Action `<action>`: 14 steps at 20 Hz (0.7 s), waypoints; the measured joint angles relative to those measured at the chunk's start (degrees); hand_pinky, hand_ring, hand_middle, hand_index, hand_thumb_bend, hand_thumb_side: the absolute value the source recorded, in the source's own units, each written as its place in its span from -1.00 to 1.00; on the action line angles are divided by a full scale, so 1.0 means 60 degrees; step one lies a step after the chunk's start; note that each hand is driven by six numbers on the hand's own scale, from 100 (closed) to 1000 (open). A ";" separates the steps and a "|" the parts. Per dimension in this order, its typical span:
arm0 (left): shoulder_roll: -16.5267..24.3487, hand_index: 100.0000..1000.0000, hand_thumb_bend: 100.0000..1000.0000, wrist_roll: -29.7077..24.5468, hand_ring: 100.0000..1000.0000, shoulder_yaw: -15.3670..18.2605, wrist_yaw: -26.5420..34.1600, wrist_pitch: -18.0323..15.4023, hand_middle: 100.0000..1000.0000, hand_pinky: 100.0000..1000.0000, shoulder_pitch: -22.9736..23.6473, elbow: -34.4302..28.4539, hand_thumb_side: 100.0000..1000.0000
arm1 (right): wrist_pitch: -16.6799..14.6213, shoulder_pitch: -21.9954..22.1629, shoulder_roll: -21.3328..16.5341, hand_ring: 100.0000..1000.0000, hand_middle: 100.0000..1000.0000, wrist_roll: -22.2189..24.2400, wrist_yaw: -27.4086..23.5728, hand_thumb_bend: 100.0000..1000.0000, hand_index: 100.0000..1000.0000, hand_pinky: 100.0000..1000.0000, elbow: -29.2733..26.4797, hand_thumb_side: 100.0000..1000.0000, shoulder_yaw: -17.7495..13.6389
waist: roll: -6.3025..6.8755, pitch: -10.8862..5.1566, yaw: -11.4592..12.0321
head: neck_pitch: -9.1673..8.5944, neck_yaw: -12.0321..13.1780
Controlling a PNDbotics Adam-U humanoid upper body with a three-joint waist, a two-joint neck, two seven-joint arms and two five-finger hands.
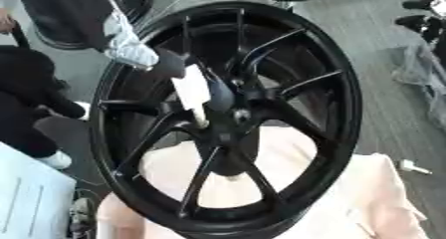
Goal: Pull the pin out of the wheel hub.
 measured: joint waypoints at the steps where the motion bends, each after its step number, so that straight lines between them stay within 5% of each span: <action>1: -0.0032 0.69 -0.10 0.0032 0.66 -0.0040 -0.0075 -0.0032 0.56 0.70 0.0000 0.0093 -0.03 | -0.0001 0.0000 0.0000 0.37 0.48 0.0003 0.0016 -0.92 0.65 0.90 0.0000 0.01 0.0001 | 0.0000 0.0000 0.0001 | 0.0000 0.0000; 10: -0.0349 0.62 0.01 0.0345 0.65 -0.0213 -0.0541 -0.0345 0.52 0.70 -0.0005 0.1143 -0.23 | -0.0029 0.0001 0.0000 0.37 0.48 0.0032 0.0028 -0.92 0.65 0.90 0.0001 0.02 0.0026 | 0.0000 0.0000 -0.0005 | 0.0003 0.0005; 14: -0.0373 0.61 -0.08 0.0483 0.65 -0.0391 -0.0606 -0.0483 0.52 0.71 0.0006 0.1287 -0.04 | -0.0020 -0.0010 0.0000 0.37 0.48 0.0041 0.0028 -0.93 0.65 0.90 0.0001 0.02 0.0046 | 0.0016 0.0000 -0.0024 | 0.0005 -0.0007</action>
